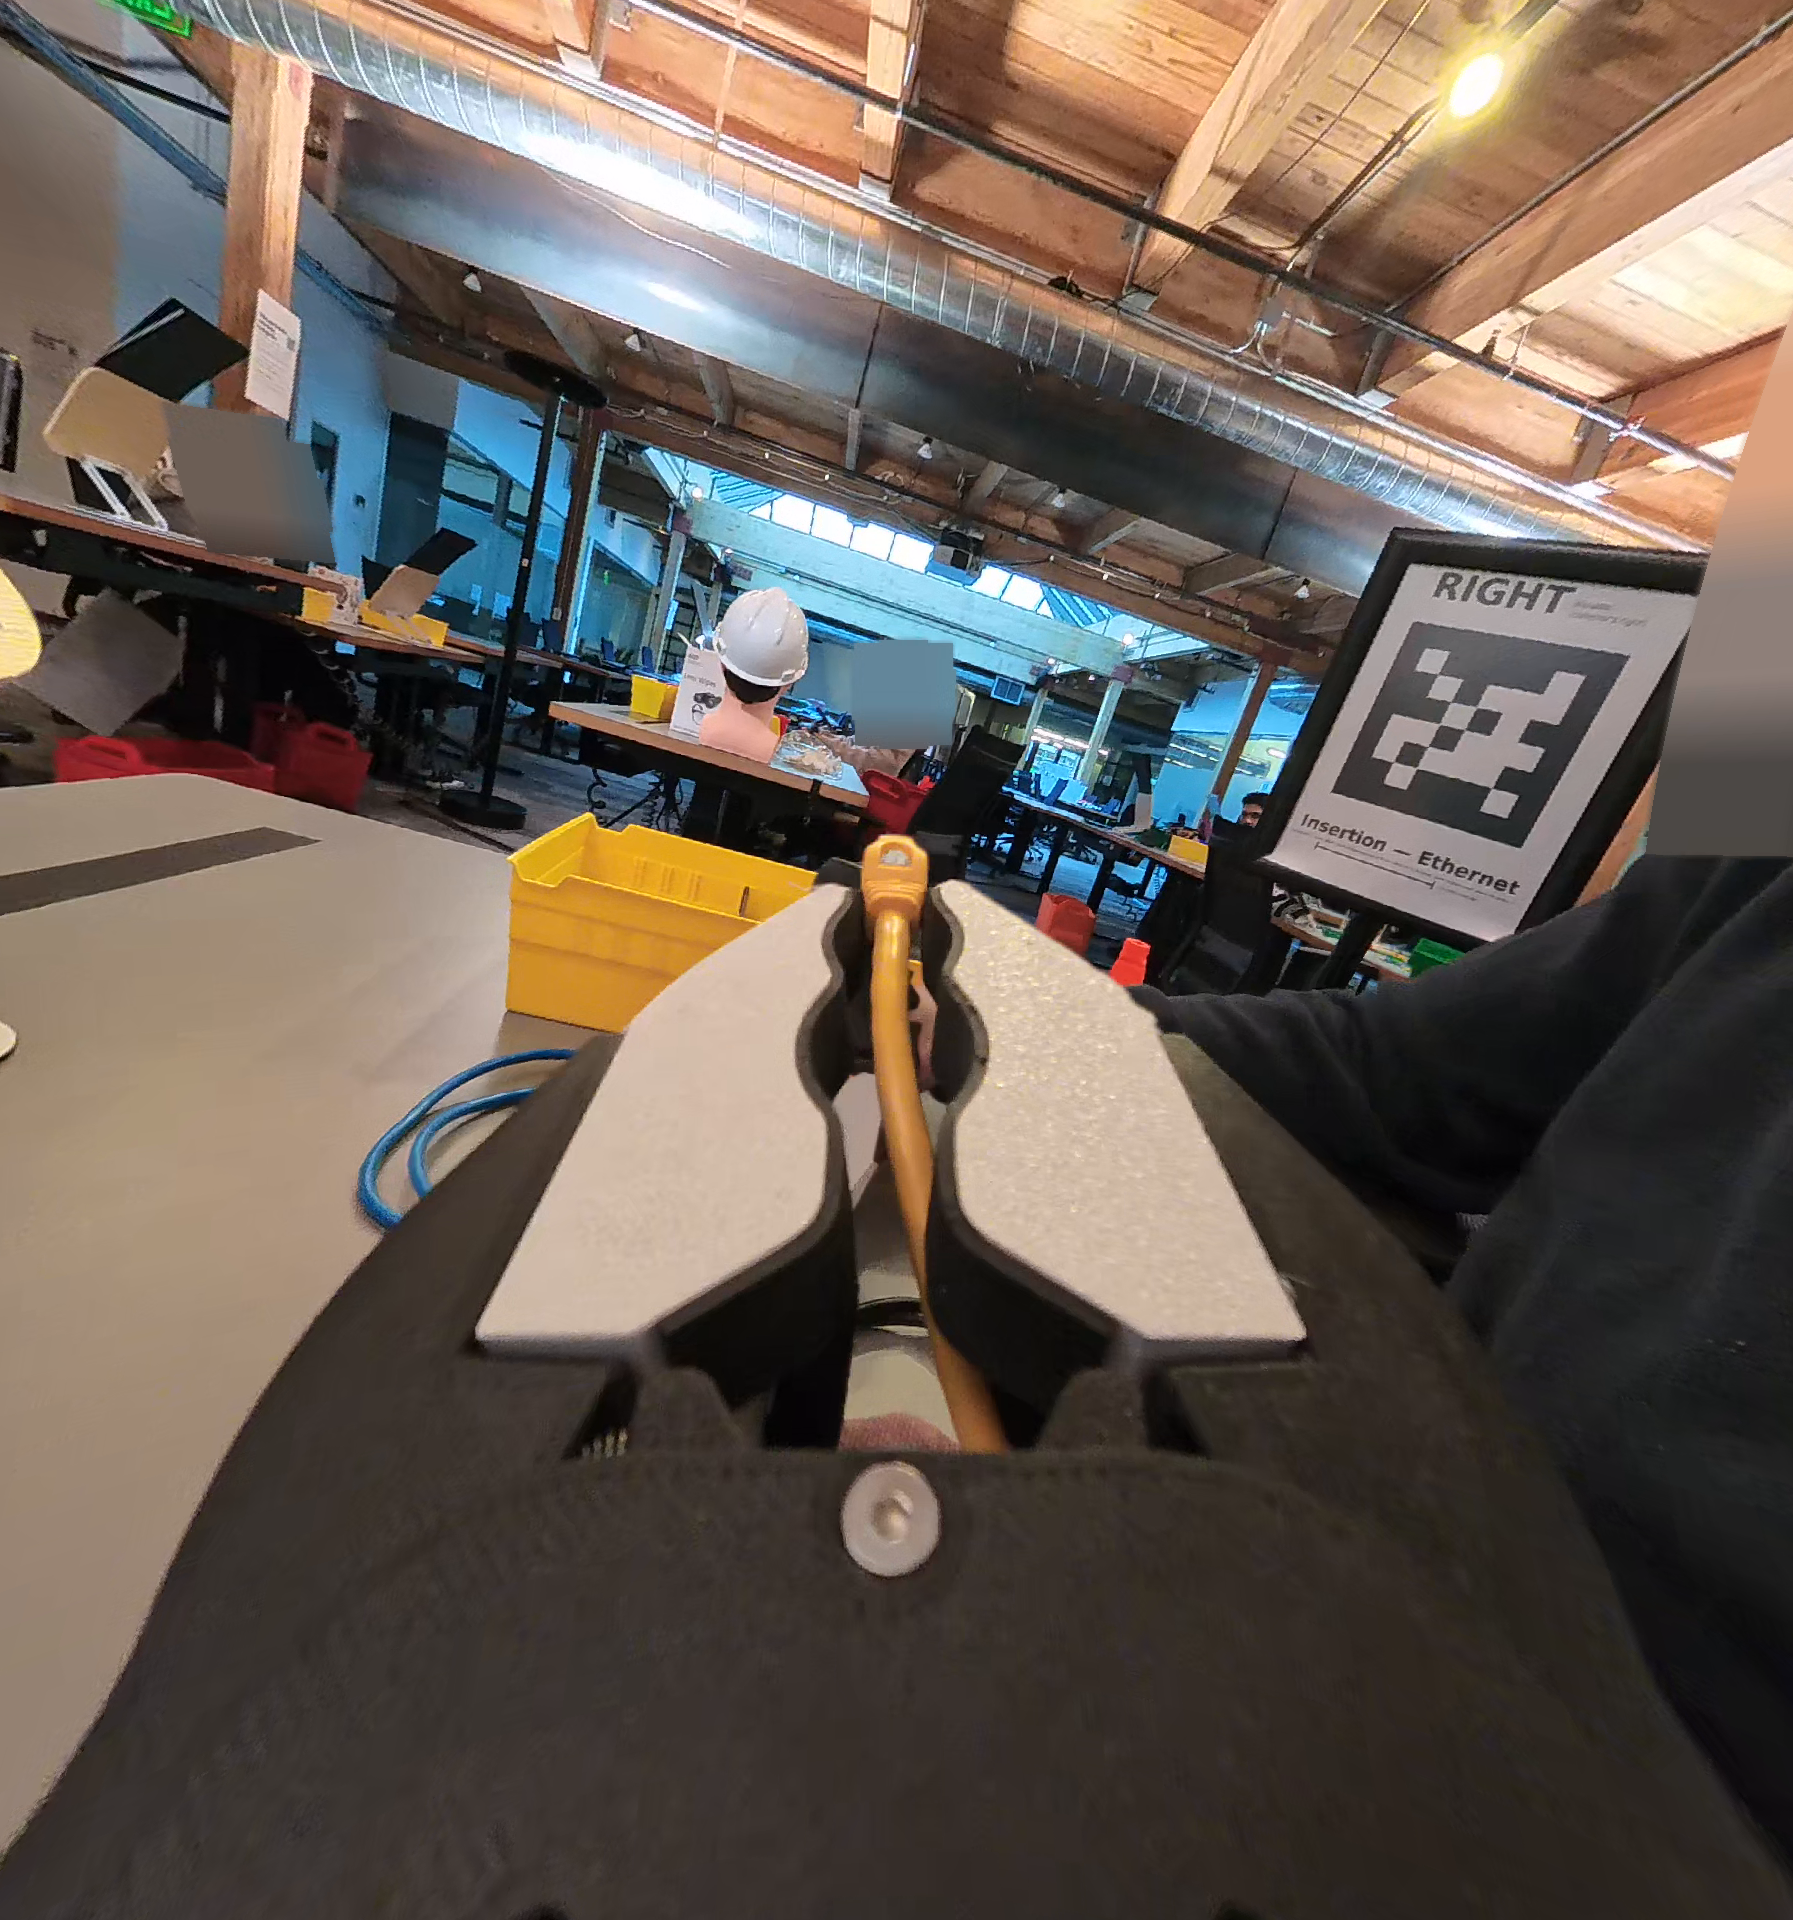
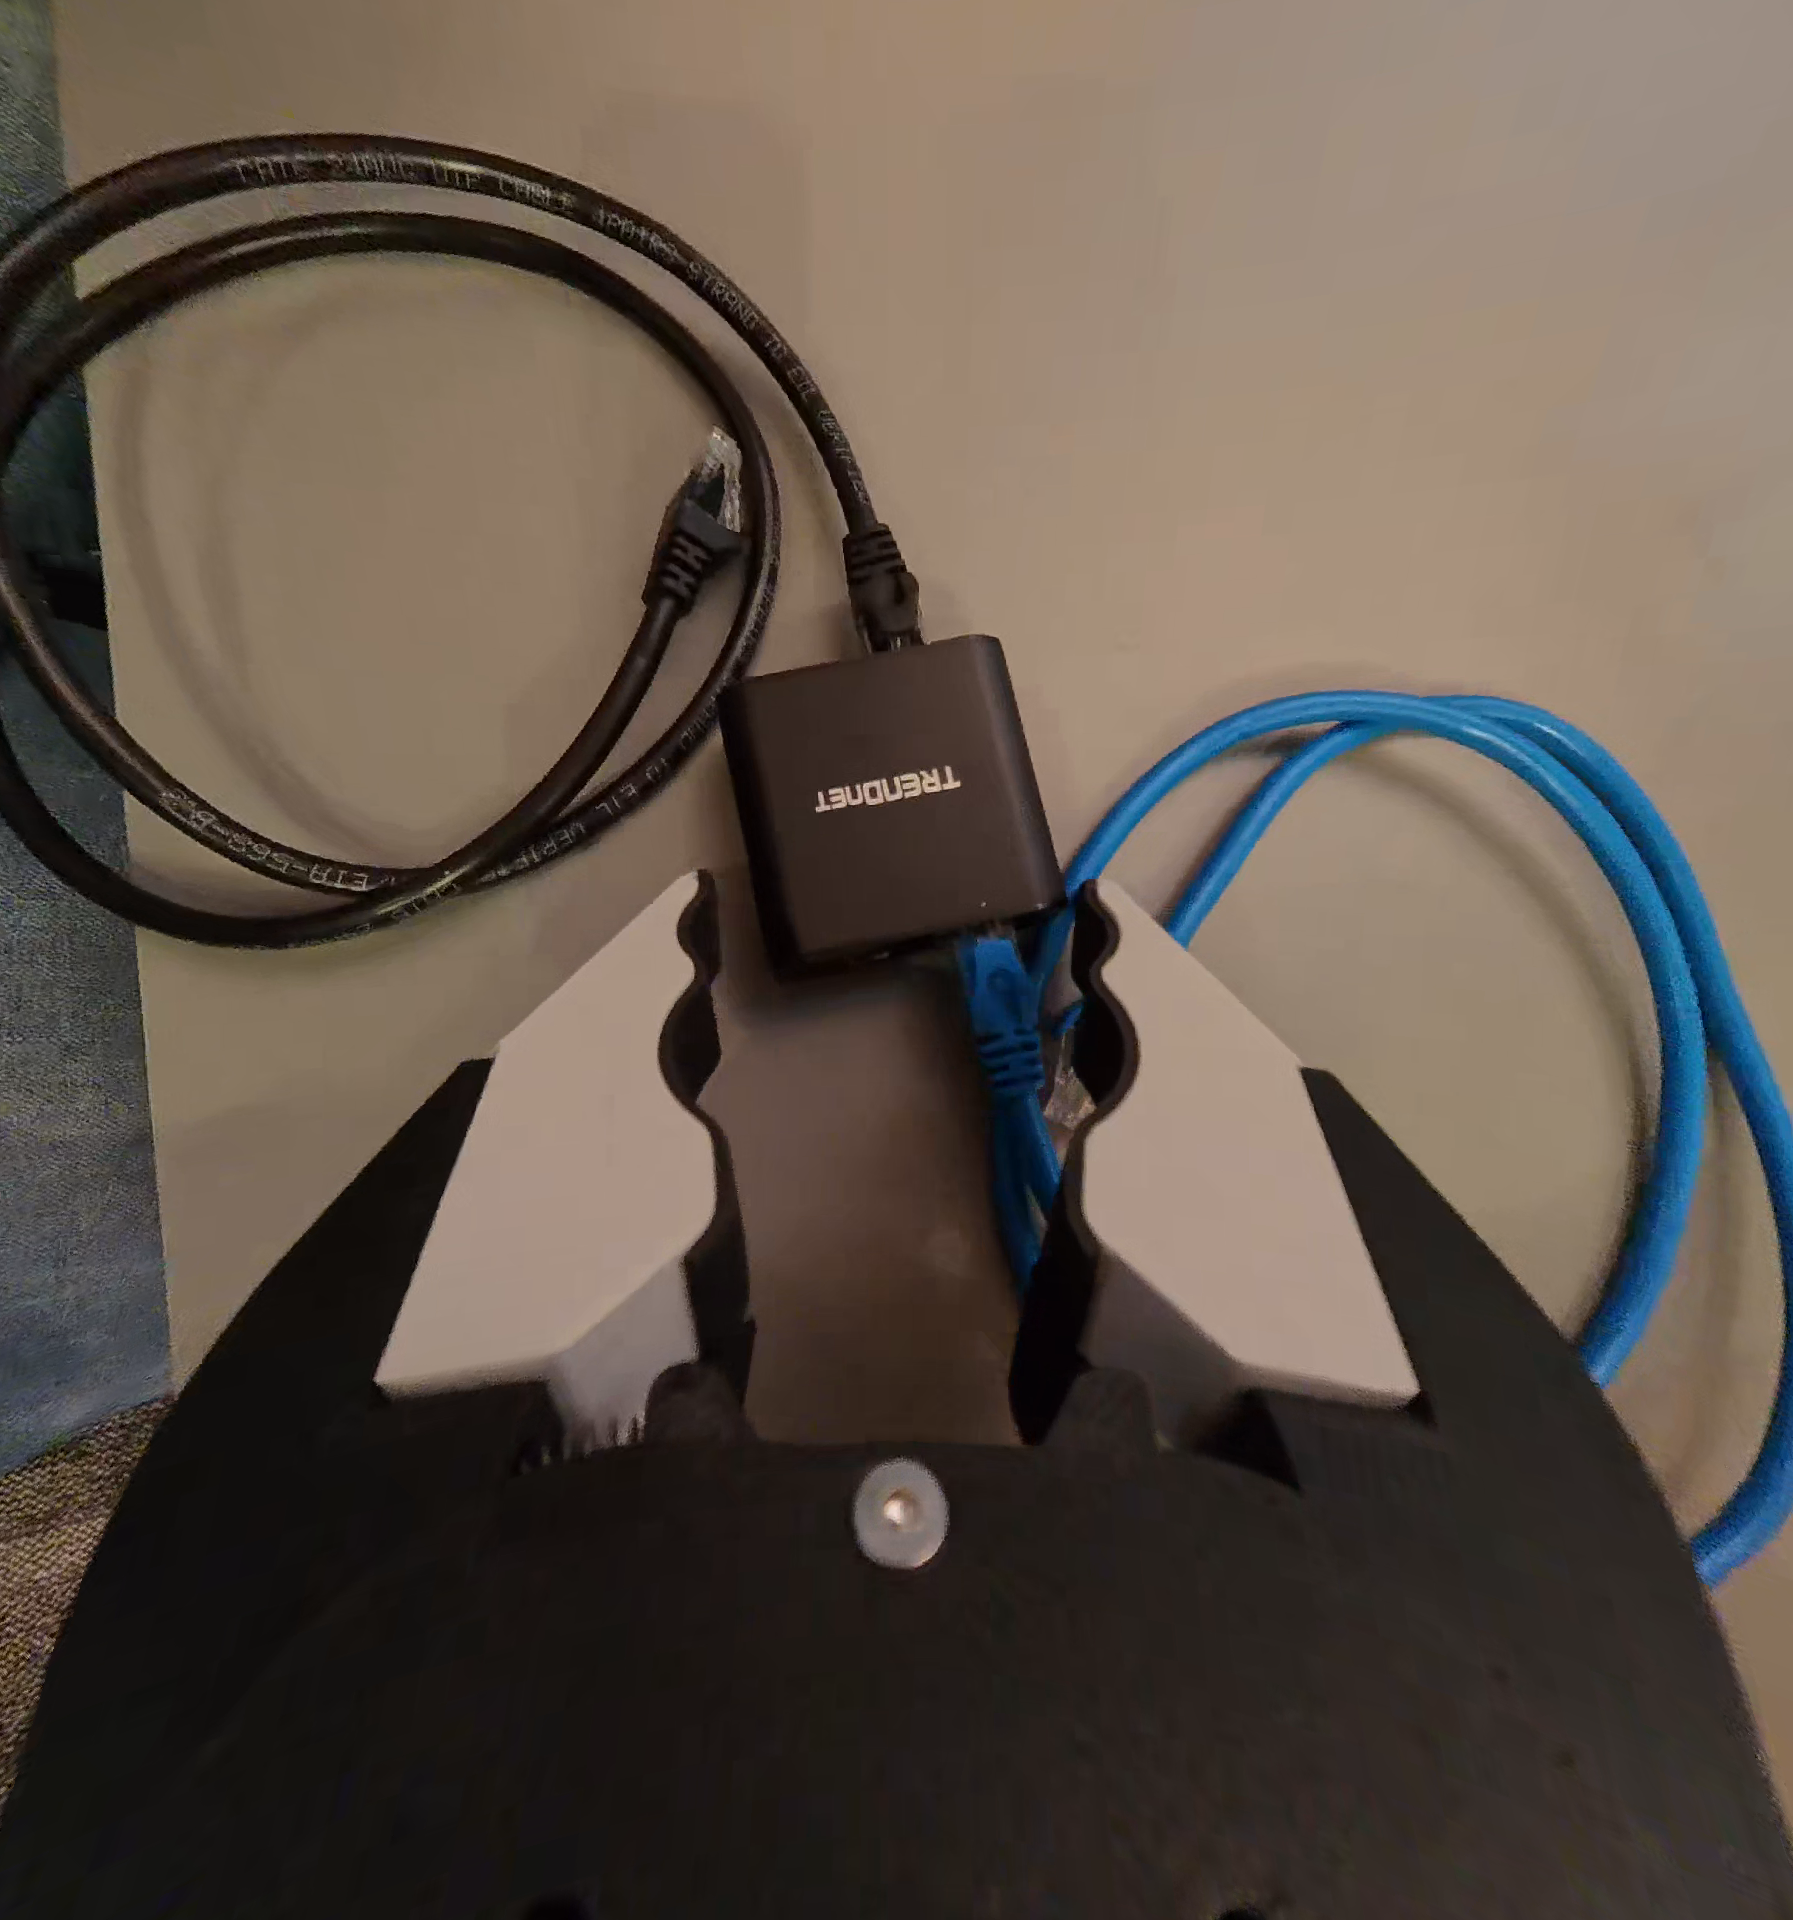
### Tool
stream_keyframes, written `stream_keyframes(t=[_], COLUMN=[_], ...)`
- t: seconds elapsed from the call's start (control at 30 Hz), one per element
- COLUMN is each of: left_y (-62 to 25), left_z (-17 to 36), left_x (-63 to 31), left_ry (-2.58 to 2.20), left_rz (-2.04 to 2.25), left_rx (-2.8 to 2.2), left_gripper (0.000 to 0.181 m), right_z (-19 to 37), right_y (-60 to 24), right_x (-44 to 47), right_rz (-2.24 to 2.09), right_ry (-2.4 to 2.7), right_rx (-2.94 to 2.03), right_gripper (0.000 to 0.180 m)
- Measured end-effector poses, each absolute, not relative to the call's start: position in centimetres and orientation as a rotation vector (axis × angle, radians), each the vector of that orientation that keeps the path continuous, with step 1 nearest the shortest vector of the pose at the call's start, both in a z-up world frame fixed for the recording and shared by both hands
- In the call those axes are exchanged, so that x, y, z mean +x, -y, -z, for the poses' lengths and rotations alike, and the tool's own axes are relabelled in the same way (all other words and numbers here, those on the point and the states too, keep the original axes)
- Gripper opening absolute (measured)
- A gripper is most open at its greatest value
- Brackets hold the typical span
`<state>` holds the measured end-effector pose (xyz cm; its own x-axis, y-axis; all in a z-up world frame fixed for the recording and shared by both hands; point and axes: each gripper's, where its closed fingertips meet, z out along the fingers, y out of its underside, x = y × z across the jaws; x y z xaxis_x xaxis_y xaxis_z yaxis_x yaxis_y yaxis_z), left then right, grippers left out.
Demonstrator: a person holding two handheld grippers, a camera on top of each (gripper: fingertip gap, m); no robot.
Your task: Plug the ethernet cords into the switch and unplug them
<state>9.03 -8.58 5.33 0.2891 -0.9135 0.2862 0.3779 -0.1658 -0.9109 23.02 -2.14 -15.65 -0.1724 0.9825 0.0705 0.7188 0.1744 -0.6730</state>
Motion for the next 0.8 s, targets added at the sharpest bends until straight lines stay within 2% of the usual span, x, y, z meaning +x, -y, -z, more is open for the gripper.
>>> stream_keyframes(t=[0.17,0.4,0.8], left_y=[8.4,7.9,7.0], left_z=[-4.8,-3.5,-1.2], left_x=[9.5,9.7,13.1], left_ry=[-0.587,-0.601,-0.772], left_rz=[1.269,1.245,1.016], left_rx=[-1.251,-1.304,-1.489], left_gripper=[0.010,0.011,0.011], right_z=[15.5,14.6,7.1], right_y=[1.8,2.1,2.7], right_x=[22.7,21.3,18.5], right_rz=[-0.748,-0.887,-1.157], right_ry=[1.938,1.844,1.665], right_rx=[-1.585,-1.640,-1.676], right_gripper=[0.058,0.057,0.057])
